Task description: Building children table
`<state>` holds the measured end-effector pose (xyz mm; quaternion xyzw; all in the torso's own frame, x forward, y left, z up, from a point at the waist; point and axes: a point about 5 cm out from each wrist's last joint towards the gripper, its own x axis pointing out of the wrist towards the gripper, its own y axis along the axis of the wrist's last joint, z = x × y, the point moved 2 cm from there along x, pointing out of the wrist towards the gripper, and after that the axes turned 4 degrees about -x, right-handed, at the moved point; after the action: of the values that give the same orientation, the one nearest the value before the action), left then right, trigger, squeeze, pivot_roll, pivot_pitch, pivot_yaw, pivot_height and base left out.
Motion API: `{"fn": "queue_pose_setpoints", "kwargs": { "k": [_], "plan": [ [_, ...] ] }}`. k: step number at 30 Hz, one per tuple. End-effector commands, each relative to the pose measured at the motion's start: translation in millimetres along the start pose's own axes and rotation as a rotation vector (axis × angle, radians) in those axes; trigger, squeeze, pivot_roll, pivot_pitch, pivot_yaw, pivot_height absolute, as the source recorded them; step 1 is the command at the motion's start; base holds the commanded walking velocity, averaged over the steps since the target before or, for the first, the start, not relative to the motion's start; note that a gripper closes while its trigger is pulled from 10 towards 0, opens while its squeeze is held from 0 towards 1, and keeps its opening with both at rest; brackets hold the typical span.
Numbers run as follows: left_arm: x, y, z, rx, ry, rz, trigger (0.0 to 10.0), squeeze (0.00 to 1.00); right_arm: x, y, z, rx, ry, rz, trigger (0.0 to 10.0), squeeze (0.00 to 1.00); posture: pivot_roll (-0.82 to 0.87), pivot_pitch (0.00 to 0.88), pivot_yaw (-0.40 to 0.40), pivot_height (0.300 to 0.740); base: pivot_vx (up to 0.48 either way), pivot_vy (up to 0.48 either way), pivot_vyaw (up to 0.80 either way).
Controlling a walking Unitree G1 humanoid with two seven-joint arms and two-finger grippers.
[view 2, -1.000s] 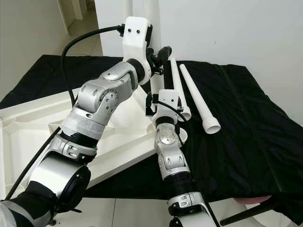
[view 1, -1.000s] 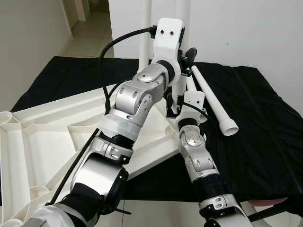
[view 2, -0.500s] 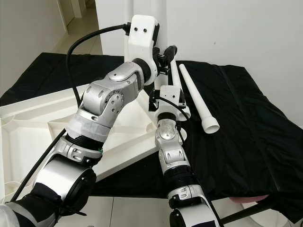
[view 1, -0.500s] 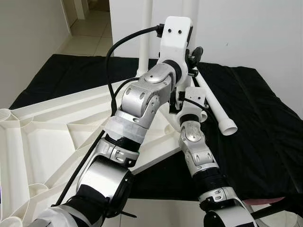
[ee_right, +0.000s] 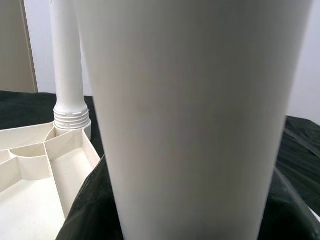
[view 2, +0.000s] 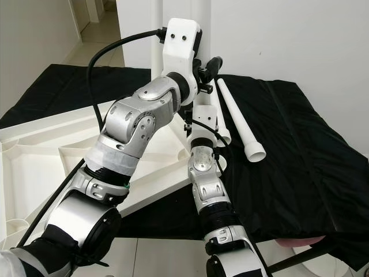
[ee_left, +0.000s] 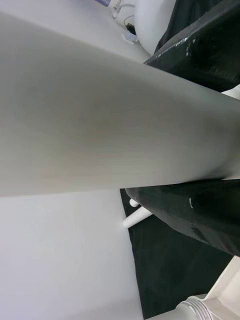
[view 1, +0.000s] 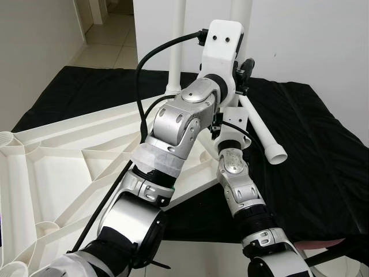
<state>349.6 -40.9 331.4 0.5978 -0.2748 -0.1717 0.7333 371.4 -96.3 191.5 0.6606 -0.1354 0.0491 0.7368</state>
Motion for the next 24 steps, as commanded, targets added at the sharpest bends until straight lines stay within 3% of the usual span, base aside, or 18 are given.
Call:
{"fn": "queue_pose_setpoints", "kwargs": {
  "k": [1,3,4,6,7,9,10,11,12,18,19,22,23,24],
  "plan": [
    [-1.7,6.1,-1.4,0.009,0.063,0.024,10.0,0.00,-1.1,-2.9,4.2,0.000,-0.020,-0.005,0.0,0.00,-0.02,0.000,-0.061,0.740,0.000,0.000,0.00],
    [-2.2,5.8,0.0,0.022,0.056,0.026,10.0,0.00,-1.5,-2.9,4.1,0.003,-0.022,-0.007,0.0,0.00,-0.03,0.000,-0.060,0.740,0.000,0.000,0.00],
    [-2.2,6.8,2.1,0.030,0.041,0.036,10.0,0.00,-0.9,-3.1,4.6,0.010,-0.023,-0.011,10.0,0.00,-0.02,0.000,-0.062,0.740,0.000,0.000,0.00],
    [-2.1,7.5,3.6,0.035,0.030,0.043,10.0,0.00,-0.3,-3.2,5.0,0.015,-0.024,-0.014,10.0,0.00,-0.02,0.000,-0.062,0.740,0.000,0.000,0.00],
    [-3.3,9.7,14.5,0.001,-0.054,0.063,10.0,0.00,0.3,-4.8,5.1,0.018,-0.019,-0.027,10.0,0.00,-0.03,0.000,-0.061,0.740,0.000,0.000,0.00],
    [-3.3,9.7,14.5,0.001,-0.054,0.063,10.0,0.00,0.3,-4.8,5.1,0.018,-0.019,-0.027,10.0,0.00,-0.03,0.000,-0.061,0.740,0.000,0.000,0.00],
    [-4.4,11.0,18.2,-0.011,-0.079,0.072,10.0,0.67,0.2,-5.2,4.5,0.016,-0.013,-0.030,10.0,0.00,-0.03,0.000,-0.059,0.740,0.000,0.000,0.00],
    [-4.4,11.0,18.2,-0.011,-0.079,0.072,10.0,0.67,0.2,-5.2,4.5,0.016,-0.013,-0.030,10.0,0.00,-0.03,0.000,-0.059,0.740,0.000,0.000,0.00],
    [-5.0,12.2,21.0,-0.038,-0.101,0.082,10.0,1.00,0.3,-5.5,3.5,0.017,-0.006,-0.032,10.0,0.00,-0.03,0.000,-0.057,0.740,0.000,0.000,0.00],
    [-7.4,23.8,33.0,-0.069,-0.197,0.144,10.0,1.00,-0.7,-5.6,-3.5,0.026,0.038,-0.042,10.0,0.00,-0.05,0.000,-0.036,0.740,0.000,0.000,0.00],
    [-11.0,28.9,46.0,-0.059,-0.274,0.174,10.0,0.68,1.5,-5.4,-1.8,0.040,0.031,-0.049,10.0,0.00,-0.06,0.000,-0.030,0.740,0.000,0.000,0.00],
    [-12.2,29.7,49.3,-0.062,-0.293,0.178,10.0,0.68,2.4,-5.4,-0.6,0.046,0.025,-0.054,10.0,0.00,-0.06,0.000,-0.030,0.740,0.000,0.000,0.00],
    [-13.9,30.3,51.6,-0.062,-0.313,0.185,10.0,0.00,3.1,-6.2,1.4,0.060,0.017,-0.063,10.0,0.00,-0.06,0.000,-0.028,0.740,0.000,0.000,0.00],
    [-13.9,30.3,51.6,-0.062,-0.313,0.185,10.0,0.00,3.1,-6.2,1.4,0.060,0.017,-0.063,10.0,0.00,-0.06,0.000,-0.028,0.740,0.000,0.000,0.00]
  ]
}}
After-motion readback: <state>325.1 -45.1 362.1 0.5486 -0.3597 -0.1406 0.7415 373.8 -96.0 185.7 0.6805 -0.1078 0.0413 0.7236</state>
